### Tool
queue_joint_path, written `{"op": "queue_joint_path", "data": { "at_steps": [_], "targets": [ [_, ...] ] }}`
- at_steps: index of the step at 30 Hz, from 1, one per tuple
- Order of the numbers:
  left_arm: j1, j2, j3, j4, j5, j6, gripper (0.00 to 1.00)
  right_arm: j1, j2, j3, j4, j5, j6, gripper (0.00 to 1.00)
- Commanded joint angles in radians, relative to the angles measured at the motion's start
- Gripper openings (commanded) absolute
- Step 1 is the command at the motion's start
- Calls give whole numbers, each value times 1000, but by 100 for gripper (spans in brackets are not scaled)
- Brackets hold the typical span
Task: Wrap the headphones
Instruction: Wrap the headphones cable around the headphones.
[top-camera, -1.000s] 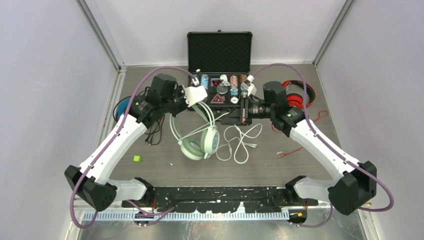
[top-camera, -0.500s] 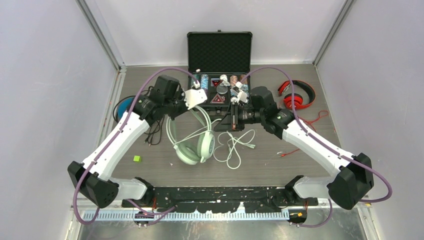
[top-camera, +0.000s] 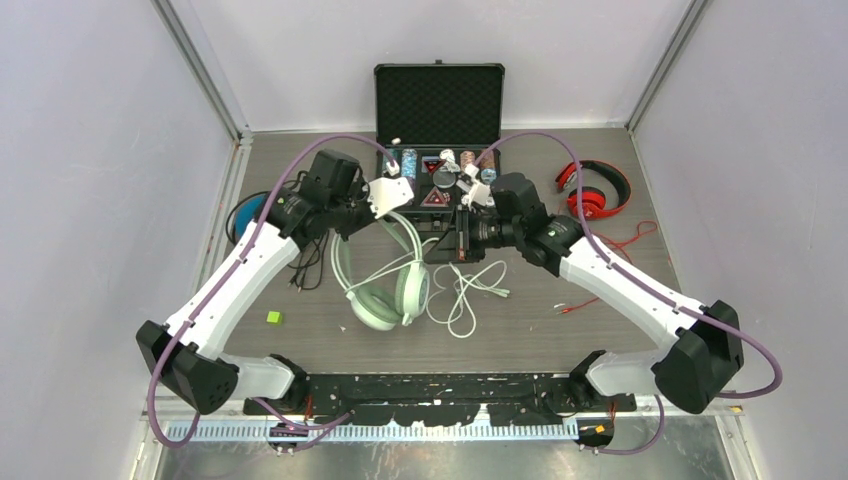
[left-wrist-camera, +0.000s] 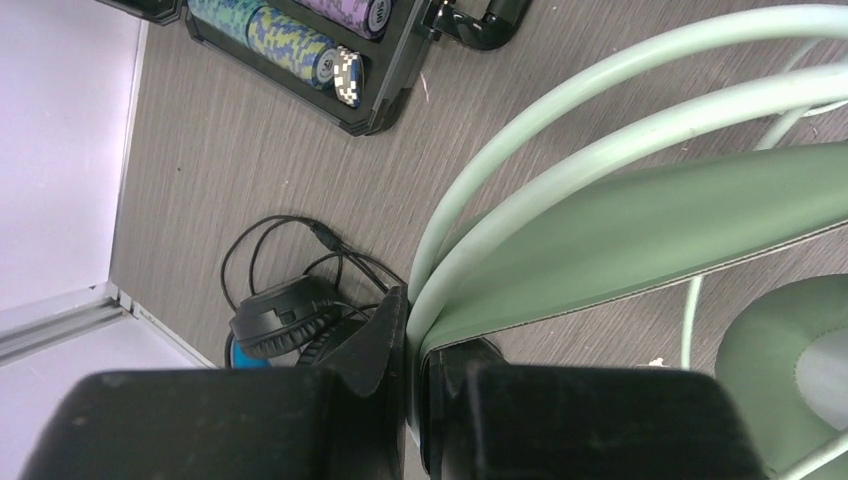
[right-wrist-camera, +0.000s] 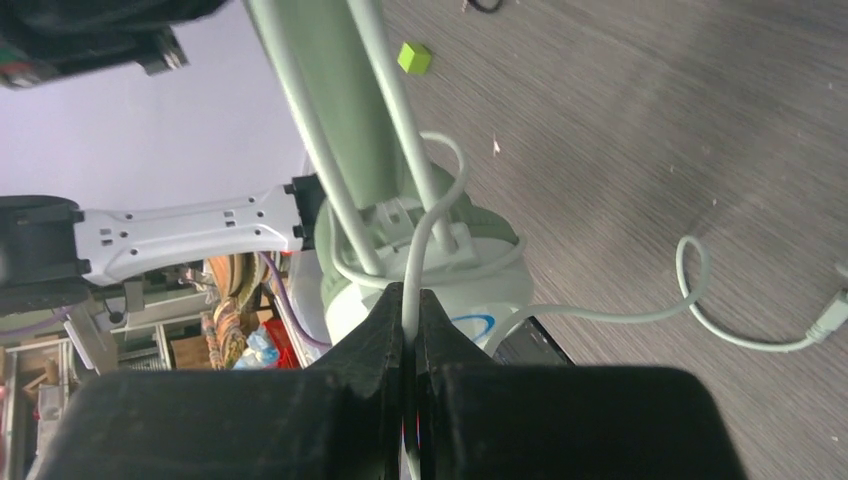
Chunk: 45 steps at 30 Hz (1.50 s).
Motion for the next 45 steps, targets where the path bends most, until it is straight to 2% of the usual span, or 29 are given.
{"op": "queue_joint_path", "data": {
  "at_steps": [1, 7, 14, 25, 32, 36, 45],
  "targets": [
    [3, -17, 18, -4, -18, -21, 0, 3, 4, 107, 46, 7, 17, 5],
    [3, -13, 16, 0, -218, -104, 0, 2, 4, 69, 205, -119, 137, 12],
    [-17, -21, 33, 9, -320, -196, 0, 4, 20, 80, 298, -195, 199, 20],
    [-37, 2, 81, 32, -502, -383, 0, 10, 79, 133, 311, -199, 213, 20],
    [-37, -21, 59, 133, -513, -546, 0, 19, 138, 164, 312, -165, 198, 20],
    [-36, -31, 50, 174, -553, -620, 0, 26, 145, 172, 304, -137, 168, 31],
    [-37, -23, 84, 176, -587, -721, 0, 31, 106, 156, 247, -95, 81, 41]
  ]
}}
